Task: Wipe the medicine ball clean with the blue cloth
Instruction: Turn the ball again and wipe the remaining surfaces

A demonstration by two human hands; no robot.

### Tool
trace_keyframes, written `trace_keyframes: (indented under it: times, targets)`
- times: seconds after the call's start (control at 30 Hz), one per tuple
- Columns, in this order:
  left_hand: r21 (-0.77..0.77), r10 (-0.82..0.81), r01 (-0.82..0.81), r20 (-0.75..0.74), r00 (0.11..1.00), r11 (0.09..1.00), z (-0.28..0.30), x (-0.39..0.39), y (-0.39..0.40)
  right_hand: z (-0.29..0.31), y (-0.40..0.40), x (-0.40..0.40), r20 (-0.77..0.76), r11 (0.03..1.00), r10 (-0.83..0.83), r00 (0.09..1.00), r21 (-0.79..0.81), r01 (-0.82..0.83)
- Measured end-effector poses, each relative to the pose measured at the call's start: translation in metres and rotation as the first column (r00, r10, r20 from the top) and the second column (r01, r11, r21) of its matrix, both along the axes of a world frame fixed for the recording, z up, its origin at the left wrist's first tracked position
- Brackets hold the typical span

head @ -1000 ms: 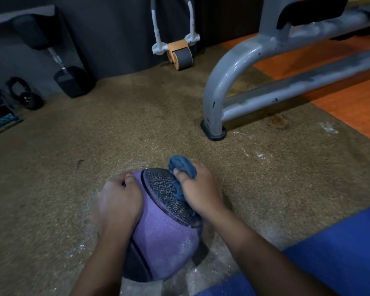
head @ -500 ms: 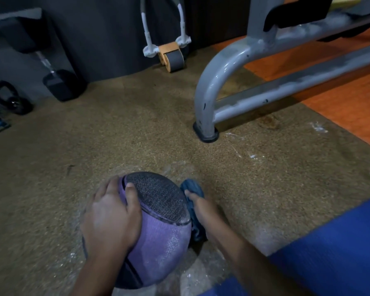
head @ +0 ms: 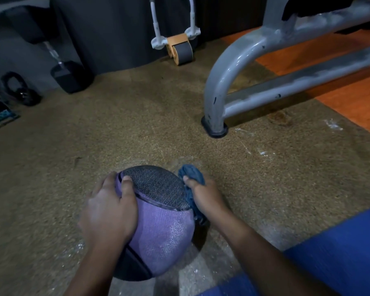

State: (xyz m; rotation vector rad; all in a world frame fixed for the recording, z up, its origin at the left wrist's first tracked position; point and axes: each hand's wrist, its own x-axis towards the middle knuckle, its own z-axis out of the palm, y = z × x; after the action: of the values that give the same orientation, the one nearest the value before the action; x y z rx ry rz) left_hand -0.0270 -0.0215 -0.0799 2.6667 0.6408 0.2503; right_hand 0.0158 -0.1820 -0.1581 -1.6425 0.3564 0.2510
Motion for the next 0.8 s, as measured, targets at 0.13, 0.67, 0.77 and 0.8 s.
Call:
trace_keyframes:
  times: [0.13, 0.67, 0.77, 0.8]
  targets:
    - [0.017, -0.035, 0.035, 0.000, 0.999, 0.999, 0.003, 0.001, -0.004, 0.012, 0.000, -0.026, 0.163, 0.983, 0.002, 0.987, -0.184, 0.028]
    - [-0.081, 0.033, -0.037, -0.049, 0.998, 0.996, 0.008, 0.007, 0.000, 0.022, 0.002, 0.005, 0.046, 0.980, 0.103, 0.994, -0.177, -0.093]
    - [-0.100, 0.049, -0.057, -0.074, 0.996, 0.993, 0.010, 0.013, 0.002, 0.042, 0.003, -0.025, 0.240, 0.918, 0.178, 0.954, -0.390, -0.073]
    - [-0.104, 0.049, -0.057, -0.076, 0.996, 0.993, 0.011, 0.014, 0.002, 0.055, 0.007, -0.033, 0.287, 0.901, 0.240, 0.927, -0.421, -0.103]
